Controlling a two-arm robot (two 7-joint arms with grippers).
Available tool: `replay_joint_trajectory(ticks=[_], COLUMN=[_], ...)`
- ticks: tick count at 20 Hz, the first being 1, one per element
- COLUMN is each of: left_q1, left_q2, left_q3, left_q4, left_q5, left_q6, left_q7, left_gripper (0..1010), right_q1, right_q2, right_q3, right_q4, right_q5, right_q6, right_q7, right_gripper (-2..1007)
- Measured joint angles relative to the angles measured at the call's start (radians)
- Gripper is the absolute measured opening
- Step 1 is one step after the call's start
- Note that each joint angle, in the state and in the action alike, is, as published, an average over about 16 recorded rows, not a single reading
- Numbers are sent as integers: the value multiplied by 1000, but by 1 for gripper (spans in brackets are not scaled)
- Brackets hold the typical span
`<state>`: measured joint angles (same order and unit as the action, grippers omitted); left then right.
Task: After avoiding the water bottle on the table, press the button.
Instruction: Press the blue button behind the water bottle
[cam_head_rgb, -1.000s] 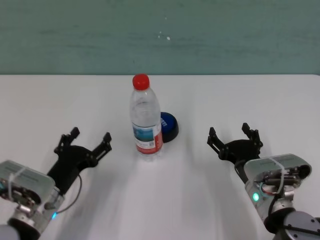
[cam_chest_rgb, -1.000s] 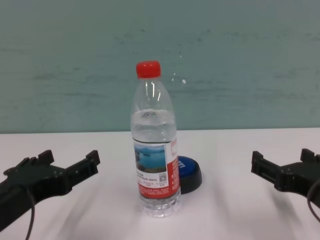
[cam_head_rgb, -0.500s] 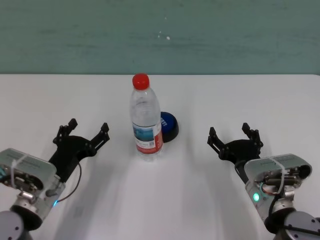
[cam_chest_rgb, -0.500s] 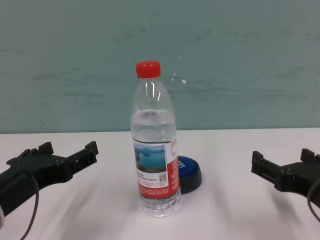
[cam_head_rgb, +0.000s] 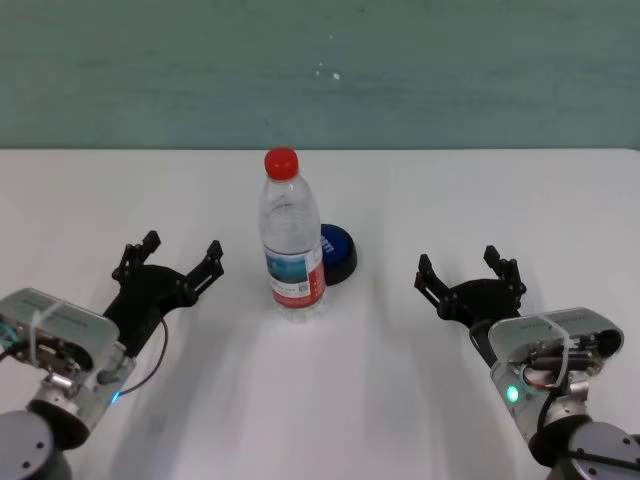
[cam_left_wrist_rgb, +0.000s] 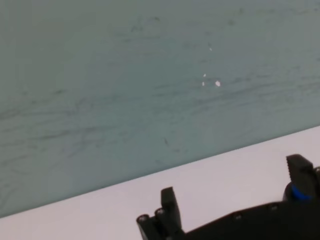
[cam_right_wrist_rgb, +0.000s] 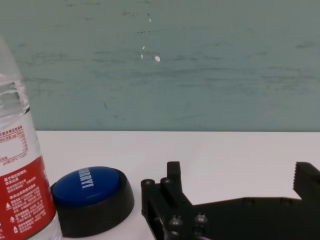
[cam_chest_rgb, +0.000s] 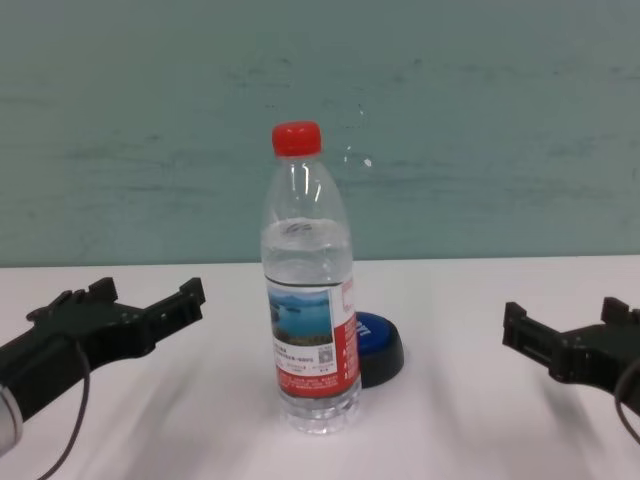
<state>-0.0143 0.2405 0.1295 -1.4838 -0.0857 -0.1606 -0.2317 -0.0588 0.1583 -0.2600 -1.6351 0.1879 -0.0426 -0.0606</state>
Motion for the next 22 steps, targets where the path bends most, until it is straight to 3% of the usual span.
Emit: replay_joint_trajectory(ticks=[22], left_q1=[-120], left_q2=[-21], left_q3=[32], left_q4=[128], left_q5=[38], left_q6=[-47], left_q7=[0], left_gripper=[1010], right_q1=[0], right_q2=[0], right_q3=[0], right_q4=[0], right_q5=[0], right_q6=[0], right_q7=[0], right_gripper=[1004])
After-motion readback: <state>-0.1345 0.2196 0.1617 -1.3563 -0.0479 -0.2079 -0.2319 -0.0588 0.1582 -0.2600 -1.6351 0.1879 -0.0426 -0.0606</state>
